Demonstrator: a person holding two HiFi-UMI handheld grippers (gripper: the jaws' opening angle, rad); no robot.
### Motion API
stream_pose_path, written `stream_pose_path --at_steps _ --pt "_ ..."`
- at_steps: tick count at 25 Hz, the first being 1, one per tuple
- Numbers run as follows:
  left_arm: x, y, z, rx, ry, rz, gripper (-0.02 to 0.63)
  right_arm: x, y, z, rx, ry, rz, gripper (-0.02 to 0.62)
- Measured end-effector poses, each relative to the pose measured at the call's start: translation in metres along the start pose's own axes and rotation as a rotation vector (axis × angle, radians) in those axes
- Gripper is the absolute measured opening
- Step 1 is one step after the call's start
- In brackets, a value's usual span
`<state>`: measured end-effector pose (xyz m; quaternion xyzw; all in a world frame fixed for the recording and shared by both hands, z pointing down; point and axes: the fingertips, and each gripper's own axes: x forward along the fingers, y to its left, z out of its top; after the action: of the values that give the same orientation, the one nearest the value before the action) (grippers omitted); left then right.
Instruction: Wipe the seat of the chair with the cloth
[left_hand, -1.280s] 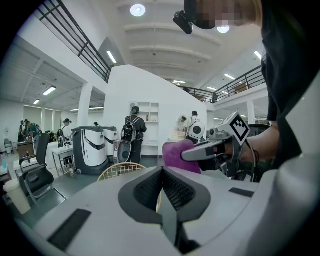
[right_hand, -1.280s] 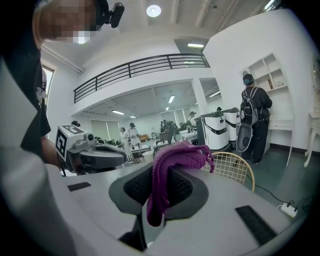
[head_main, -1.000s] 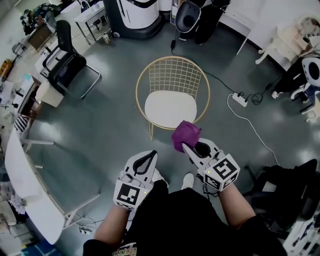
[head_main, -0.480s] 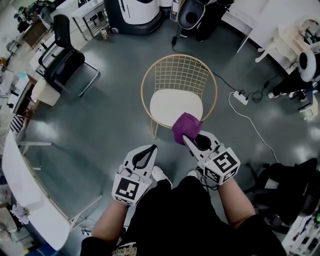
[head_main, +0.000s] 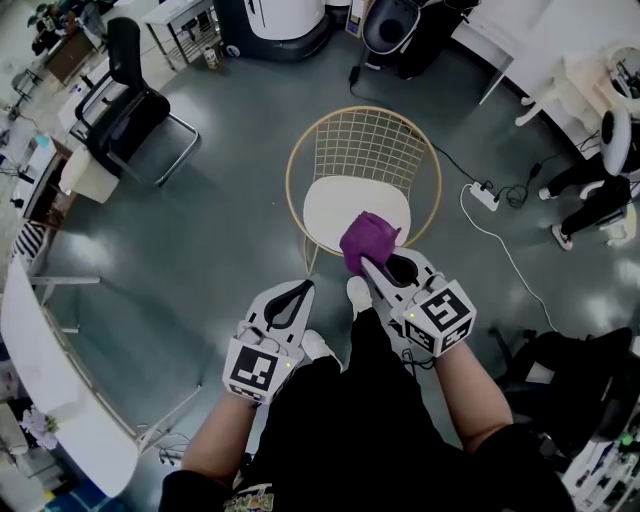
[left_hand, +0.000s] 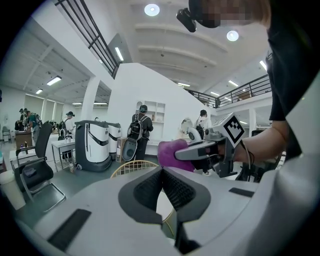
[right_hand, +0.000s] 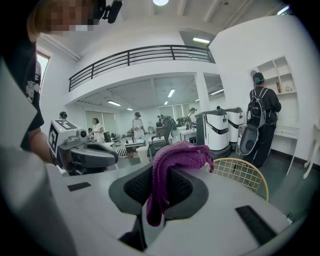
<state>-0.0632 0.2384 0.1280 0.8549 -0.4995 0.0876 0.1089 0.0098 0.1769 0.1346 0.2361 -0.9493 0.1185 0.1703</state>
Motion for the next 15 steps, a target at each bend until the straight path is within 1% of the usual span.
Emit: stream_pose_path --at_steps 4,8,12,15 --pt "0.018 0.015 -0.001 0.007 0.000 0.021 0.011 0.022 -0.023 -0.001 -0.010 0.011 0.008 0.061" --pt "0.042 0.031 -0.003 0.010 -0.001 0.050 0.011 0.049 -0.051 -0.006 -0.018 0.034 0.038 0.061" --pt "0.059 0.050 -0.011 -0.012 0.024 0.077 0.011 0.081 -0.071 -0.013 -0.018 0.071 0.078 0.061" --pt "0.086 0.047 -0.018 -0.027 0.048 0.086 0.011 0.089 -0.099 -0.025 -0.016 0.095 0.097 0.061"
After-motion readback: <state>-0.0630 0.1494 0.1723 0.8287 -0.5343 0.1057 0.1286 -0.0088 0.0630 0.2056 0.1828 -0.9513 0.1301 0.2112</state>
